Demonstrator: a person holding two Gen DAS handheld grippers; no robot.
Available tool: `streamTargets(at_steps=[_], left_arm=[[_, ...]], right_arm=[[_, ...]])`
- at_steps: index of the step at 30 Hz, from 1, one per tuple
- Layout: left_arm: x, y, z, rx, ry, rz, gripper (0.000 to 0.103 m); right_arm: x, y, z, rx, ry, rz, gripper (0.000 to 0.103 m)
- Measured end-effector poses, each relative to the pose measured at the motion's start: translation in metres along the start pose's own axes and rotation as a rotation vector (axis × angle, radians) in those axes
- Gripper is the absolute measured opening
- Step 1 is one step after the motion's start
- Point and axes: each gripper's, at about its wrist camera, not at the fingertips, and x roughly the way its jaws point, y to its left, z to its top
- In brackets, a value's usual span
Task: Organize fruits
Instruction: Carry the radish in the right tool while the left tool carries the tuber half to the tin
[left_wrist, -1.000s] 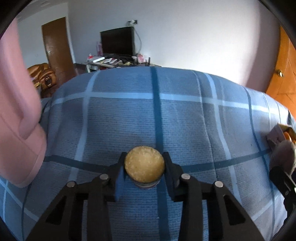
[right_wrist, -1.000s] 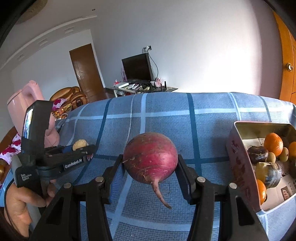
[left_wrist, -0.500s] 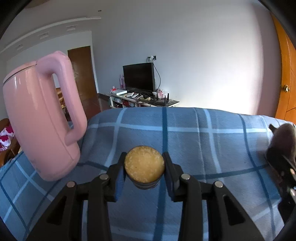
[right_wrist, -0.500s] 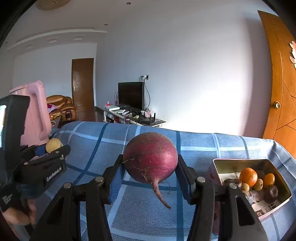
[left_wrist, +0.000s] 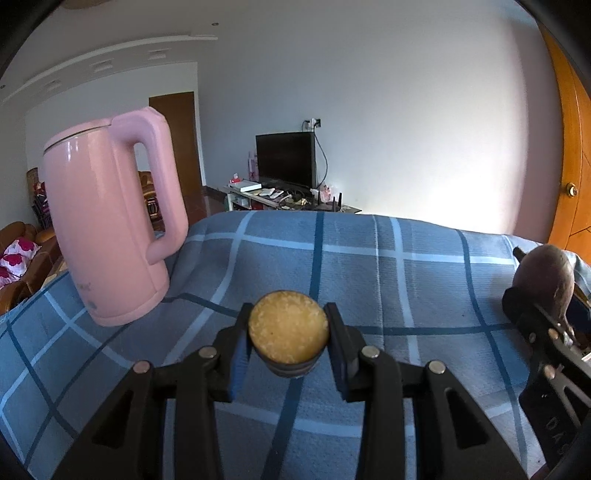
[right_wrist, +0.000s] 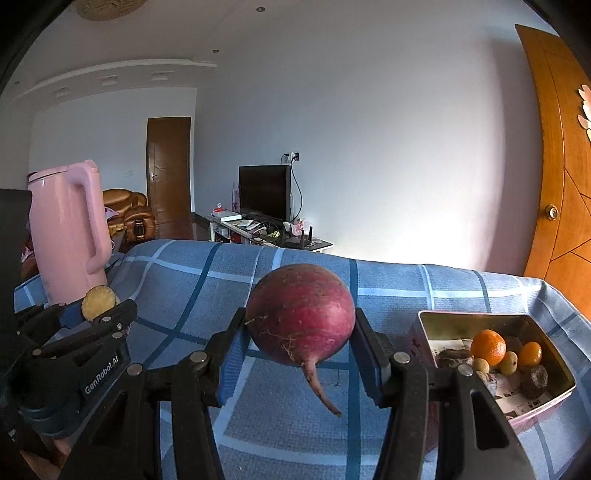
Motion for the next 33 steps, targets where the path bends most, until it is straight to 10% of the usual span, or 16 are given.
streamTargets(at_steps=[33], left_arm=[[-0.03,-0.075,-0.018,0.064,0.02,-0.081,0.039]], right_arm=[[-0.047,-0.069,-0.019,-0.038,-0.009,0.005,0.055]])
